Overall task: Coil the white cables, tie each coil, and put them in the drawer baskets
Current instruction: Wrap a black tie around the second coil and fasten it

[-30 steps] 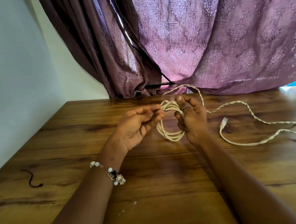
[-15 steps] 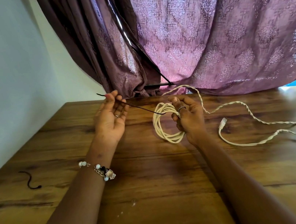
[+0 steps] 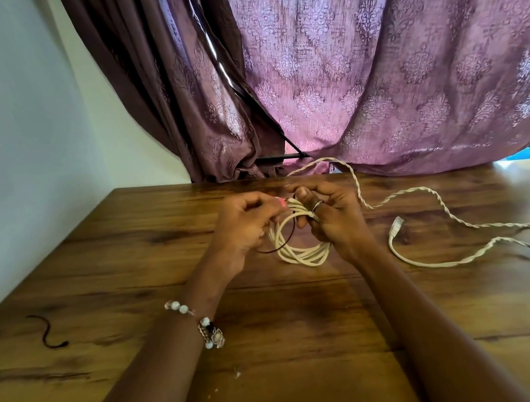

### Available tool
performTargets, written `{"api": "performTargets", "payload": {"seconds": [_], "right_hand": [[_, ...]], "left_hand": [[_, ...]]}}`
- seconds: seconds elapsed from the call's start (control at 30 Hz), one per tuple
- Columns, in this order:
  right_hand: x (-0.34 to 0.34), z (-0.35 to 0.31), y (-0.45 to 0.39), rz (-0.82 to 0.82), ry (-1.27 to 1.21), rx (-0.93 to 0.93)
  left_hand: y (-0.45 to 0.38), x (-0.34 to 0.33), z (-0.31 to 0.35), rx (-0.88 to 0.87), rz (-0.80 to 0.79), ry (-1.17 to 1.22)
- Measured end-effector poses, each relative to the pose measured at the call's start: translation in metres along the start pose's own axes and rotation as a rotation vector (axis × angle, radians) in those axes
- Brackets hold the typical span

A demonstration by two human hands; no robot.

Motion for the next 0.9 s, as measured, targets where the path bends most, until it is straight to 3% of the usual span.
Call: {"api": "performTargets", "payload": {"seconds": [0.13,0.53,0.9], "right_hand": [[-0.002,-0.001,0.001,-0.029,-0.019,0.004],[-0.006,-0.004,0.003,-0.067,-0.034,-0.008],[0.002,0.006,0.003,-0.025,0.024,-0.069]], "left_hand": [[0.002,-0.005,0.005,-0.152,0.094,-0.092],[0.006,-0.002,0.009,-0.314,0.155,-0.161],[0.011,-0.006,0.008,-0.267,0.099,-0.12]]}}
Point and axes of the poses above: each hand's wrist, its own y-axis away from the middle knuckle, its own x-axis out of the back of the hand, z = x × y, the point moved 7 cm from there along -y, towards the middle knuckle, and after that the axes turned 11 degrees about x, right-handed, at the moved point
